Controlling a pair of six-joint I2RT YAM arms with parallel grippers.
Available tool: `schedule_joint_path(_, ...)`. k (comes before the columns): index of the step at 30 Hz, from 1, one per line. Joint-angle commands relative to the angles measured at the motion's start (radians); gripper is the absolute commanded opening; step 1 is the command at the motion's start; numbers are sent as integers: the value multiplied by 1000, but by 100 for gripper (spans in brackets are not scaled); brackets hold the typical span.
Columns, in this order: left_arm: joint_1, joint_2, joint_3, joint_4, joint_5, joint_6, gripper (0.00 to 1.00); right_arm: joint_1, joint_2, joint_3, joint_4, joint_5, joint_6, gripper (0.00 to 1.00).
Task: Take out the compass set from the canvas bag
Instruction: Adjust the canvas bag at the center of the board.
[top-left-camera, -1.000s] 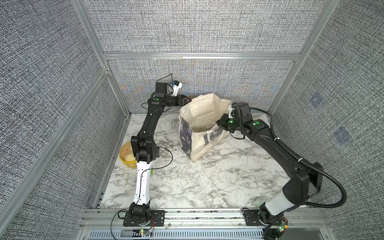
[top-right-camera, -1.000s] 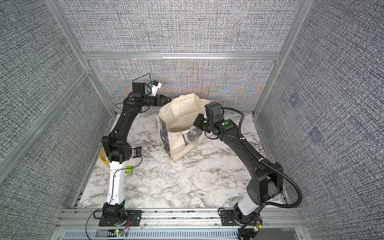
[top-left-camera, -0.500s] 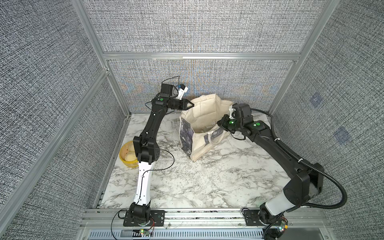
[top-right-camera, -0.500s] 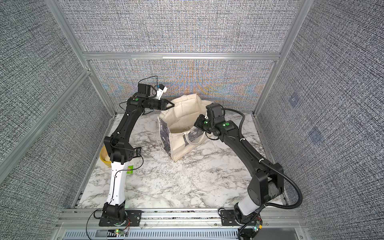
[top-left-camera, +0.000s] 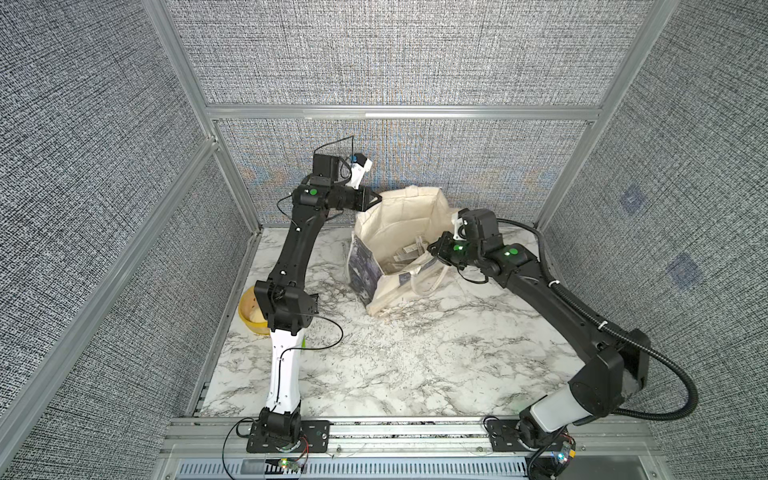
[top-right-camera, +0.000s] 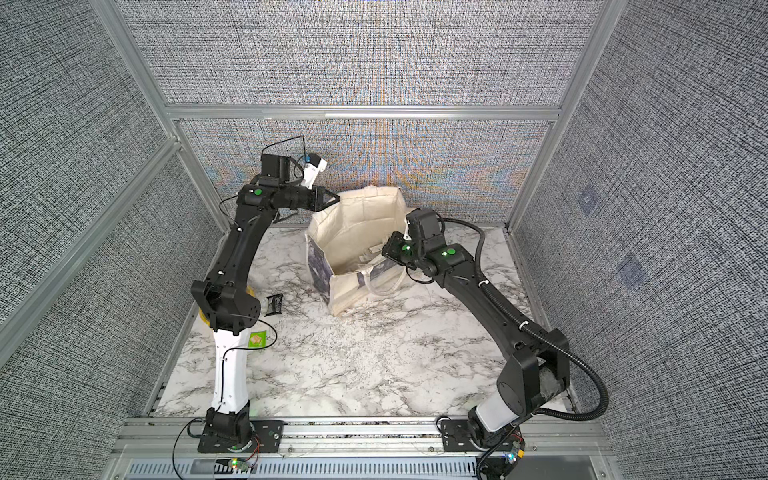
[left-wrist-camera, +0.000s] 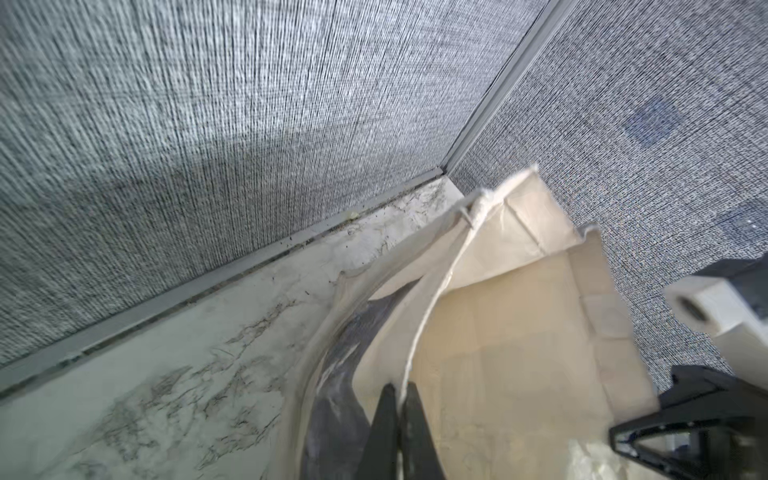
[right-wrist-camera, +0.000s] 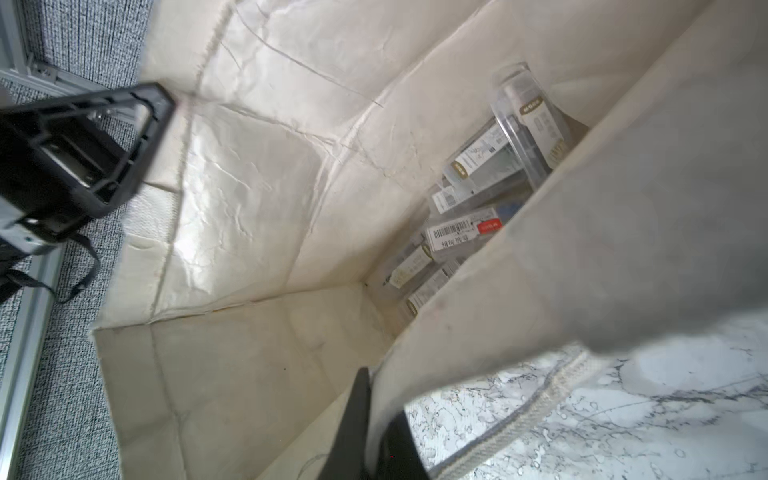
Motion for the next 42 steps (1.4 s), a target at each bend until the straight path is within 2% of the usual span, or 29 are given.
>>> schedule_joint_path(1,3,-52,2,111,12,9,0,39,6,18,62,9,18,0)
schedule_joint_path(5,-10,-89,-67,123,45,7,0,85,0,-29,80,39,31,0)
schedule_joint_path(12,-70,-194,-282,67,5,110,0,128,-122,-229,70,111,15,2)
schedule_joint_path(16,-81,-268,-415,110,19,118,0,131,-217,-328,19,119,-38,23)
schedule_joint_path(20,-83,-322,-454,119,25,124,0,132,-364,-338,-125,75,-175,34)
schedule_joint_path(23,-87,-334,-451,105,24,135,0,131,-507,-325,-200,95,-300,35)
schedule_joint_path(27,-96,-348,-449,69,16,153,0,138,-638,-307,-146,138,-464,35)
schedule_joint_path(31,-106,-355,-443,17,13,177,0,179,-579,-264,-16,86,-673,35)
schedule_joint_path(33,-107,-370,-466,17,14,180,0,210,-492,-260,63,73,-813,32)
schedule_joint_path(35,-110,-383,-486,24,15,176,0,228,-385,-256,119,108,-891,30)
schedule_joint_path(37,-112,-393,-499,24,19,165,0,243,-274,-235,141,206,-892,27)
schedule_joint_path(39,-115,-411,-523,30,26,148,0,257,-182,-222,146,319,-838,25)
schedule_joint_path(42,-127,-451,-559,35,27,130,0,258,-121,-256,198,374,-760,26)
